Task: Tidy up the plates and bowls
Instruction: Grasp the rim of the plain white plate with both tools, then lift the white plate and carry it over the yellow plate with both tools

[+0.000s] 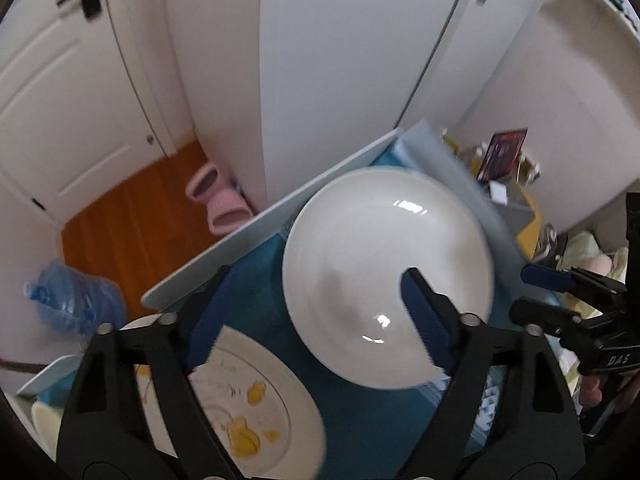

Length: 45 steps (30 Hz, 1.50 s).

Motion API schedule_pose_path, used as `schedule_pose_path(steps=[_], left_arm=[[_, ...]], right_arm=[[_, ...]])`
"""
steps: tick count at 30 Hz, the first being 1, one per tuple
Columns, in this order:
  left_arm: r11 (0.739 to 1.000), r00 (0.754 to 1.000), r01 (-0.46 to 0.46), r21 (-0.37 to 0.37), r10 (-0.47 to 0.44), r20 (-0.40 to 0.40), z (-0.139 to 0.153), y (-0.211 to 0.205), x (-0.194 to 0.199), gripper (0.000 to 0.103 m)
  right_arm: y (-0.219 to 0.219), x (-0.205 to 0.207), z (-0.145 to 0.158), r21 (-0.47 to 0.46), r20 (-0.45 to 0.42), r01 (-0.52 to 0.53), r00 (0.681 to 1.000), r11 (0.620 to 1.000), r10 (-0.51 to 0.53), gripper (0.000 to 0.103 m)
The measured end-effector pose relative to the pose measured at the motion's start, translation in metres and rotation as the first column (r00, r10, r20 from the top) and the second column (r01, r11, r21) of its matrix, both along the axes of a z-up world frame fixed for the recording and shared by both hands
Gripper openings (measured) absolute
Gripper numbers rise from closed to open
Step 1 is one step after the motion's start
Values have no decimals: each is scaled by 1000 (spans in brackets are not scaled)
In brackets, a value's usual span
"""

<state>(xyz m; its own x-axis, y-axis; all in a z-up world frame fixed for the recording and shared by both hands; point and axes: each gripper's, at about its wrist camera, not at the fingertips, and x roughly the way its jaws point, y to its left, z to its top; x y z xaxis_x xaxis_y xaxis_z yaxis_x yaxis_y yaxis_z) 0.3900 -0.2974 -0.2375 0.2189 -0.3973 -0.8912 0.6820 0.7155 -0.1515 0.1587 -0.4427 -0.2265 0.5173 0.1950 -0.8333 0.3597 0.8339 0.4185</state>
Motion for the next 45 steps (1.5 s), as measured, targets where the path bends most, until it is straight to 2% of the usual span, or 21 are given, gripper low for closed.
schedule_pose_path(steps=[4,9,13,15,18,20,33,41,45], left_arm=[[1000,997,26,2,-26,-69,-29,-1,16,61],[998,993,58,7,-57,-101,-49,-4,22,46],[997,991,78,2,-77,-112,-56,-6,23,36],[996,990,89,13,-87,-109,-59,-8,23,29],[997,991,82,8,-81,-103,-60,-6,26,25],[997,992,71,-1,-71,-104,-60,-3,27,22],[999,997,40,10,-40,-64,-40,-2,14,21],[1000,1000,-1,-13,0,-25,-9,8,-6,21],[998,999,-48,-50,48,2,18,18,-17,21]], right_arm=[[-1,7,-25,19,-36,59,998,998,-58,61],[-1,13,-39,43,-54,127,991,991,-124,53],[1,19,-45,33,-51,137,989,990,-135,46],[2,22,-46,27,-47,140,989,990,-139,37],[2,25,-50,20,-44,147,988,989,-146,25],[3,26,-49,-12,-50,147,988,989,-148,22],[1,22,-40,-42,-16,106,994,993,-107,22],[0,16,-19,-64,27,71,997,995,-69,22],[2,12,7,-99,75,29,997,995,-22,22]])
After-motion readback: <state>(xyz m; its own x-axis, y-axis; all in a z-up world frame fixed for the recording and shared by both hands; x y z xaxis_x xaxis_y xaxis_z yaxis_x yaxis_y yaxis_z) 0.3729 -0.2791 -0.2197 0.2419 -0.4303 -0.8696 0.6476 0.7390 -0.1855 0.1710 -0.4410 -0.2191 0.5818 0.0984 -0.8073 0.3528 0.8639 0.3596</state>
